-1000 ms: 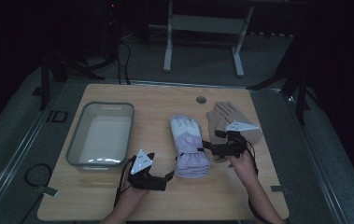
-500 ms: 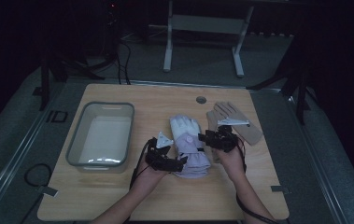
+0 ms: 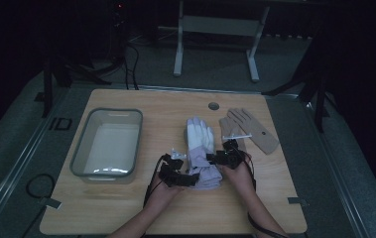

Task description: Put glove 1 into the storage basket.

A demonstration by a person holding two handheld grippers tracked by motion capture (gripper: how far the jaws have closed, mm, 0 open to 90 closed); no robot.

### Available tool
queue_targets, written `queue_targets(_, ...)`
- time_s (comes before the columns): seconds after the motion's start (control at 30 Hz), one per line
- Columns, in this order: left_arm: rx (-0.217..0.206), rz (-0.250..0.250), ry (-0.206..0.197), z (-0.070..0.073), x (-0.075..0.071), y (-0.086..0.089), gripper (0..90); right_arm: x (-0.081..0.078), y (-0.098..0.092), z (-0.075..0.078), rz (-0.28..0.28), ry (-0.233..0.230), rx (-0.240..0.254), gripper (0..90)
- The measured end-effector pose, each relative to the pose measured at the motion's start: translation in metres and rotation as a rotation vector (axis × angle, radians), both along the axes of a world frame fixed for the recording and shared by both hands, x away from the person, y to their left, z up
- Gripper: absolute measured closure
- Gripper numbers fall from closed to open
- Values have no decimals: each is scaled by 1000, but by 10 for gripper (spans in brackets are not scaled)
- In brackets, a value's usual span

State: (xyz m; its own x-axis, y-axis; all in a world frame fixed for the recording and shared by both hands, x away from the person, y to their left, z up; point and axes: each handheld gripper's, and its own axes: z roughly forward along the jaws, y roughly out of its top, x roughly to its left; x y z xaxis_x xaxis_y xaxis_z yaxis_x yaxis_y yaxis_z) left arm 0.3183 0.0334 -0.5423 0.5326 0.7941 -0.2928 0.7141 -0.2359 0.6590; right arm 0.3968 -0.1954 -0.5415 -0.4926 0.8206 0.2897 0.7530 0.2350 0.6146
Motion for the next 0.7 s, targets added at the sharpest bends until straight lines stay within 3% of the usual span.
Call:
queue_targets(0.13, -15, -5, 22, -7, 1, 2, 149, 0, 0, -2, 41, 13, 29, 598)
queue_targets(0.33, -30, -26, 29, -9, 1, 3, 167, -2, 3, 0, 62, 14, 19, 739)
queue_targets(0.43, -85, -75, 46, -8, -1, 5, 367, -5, 7, 3, 59, -11, -13, 782)
queue_targets(0.6, -49, -96, 18, -1, -5, 3, 612, -10, 11, 4, 48, -39, -36, 803)
queue_targets(0.7, -25, -99, -5, 2, -7, 2, 706, -13, 12, 6, 42, -55, -47, 811)
